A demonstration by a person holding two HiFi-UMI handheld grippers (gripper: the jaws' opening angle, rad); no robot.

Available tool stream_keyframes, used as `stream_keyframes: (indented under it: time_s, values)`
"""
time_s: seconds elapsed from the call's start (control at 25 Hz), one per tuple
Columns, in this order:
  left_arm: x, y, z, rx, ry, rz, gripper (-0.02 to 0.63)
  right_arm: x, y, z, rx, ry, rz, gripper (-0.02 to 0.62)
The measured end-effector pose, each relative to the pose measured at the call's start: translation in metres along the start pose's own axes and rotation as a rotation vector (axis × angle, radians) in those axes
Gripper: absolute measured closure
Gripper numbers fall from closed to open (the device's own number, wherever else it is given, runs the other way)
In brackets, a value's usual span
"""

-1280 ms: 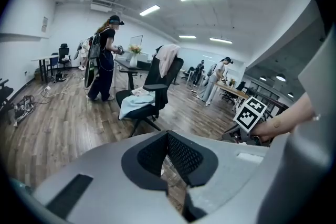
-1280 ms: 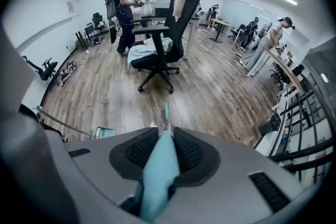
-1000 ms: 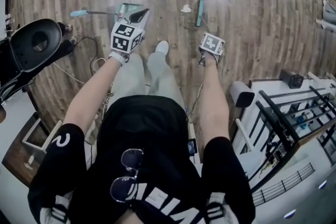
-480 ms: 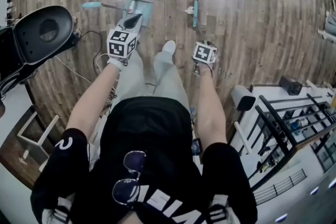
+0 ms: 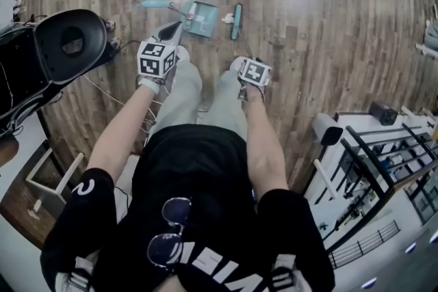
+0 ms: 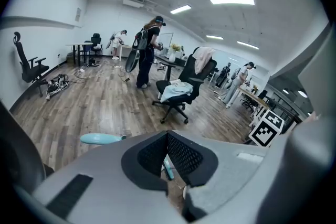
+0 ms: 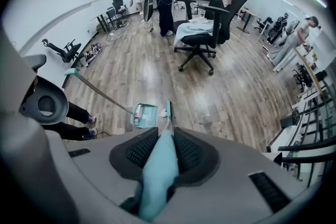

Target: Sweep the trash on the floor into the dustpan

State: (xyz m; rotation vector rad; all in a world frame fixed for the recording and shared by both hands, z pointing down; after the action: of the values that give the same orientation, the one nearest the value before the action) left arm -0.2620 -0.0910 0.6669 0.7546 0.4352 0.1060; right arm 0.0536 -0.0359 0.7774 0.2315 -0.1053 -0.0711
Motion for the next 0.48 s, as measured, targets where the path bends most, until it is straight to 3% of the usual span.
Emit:
stream_keyframes:
  time_s: [0.08, 0.16, 0.48]
  values:
    - [-0.022, 0.0, -0.015, 0.005, -0.002, -0.003, 0.609, -0.046, 0.0, 0.005, 0.016, -0.097, 0.03, 0.511]
    - [-0.041, 0.0, -0.028, 0.006, -0.003, -0.002, 0.609, -0.08, -0.003, 0.004, 0.034, -0.136, 0.019, 0.511]
    - [-0.091, -0.002, -0.071, 0.026, 0.011, 0.001, 0.609, -0.142, 0.006, -0.016, 0.022, -0.106, -0.033, 0.511]
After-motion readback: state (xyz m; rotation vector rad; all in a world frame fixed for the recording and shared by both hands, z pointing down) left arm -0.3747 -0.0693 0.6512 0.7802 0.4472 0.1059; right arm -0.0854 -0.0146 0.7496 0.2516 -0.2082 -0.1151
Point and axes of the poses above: the fingertips, and each gripper's own axes: z forward along the fingers, x to its right, y out of its underside, the point moved 8 cm from there along -z, backward along the fingers, and after that the axes turned 5 degrees about -z, right-handed, at the moved point
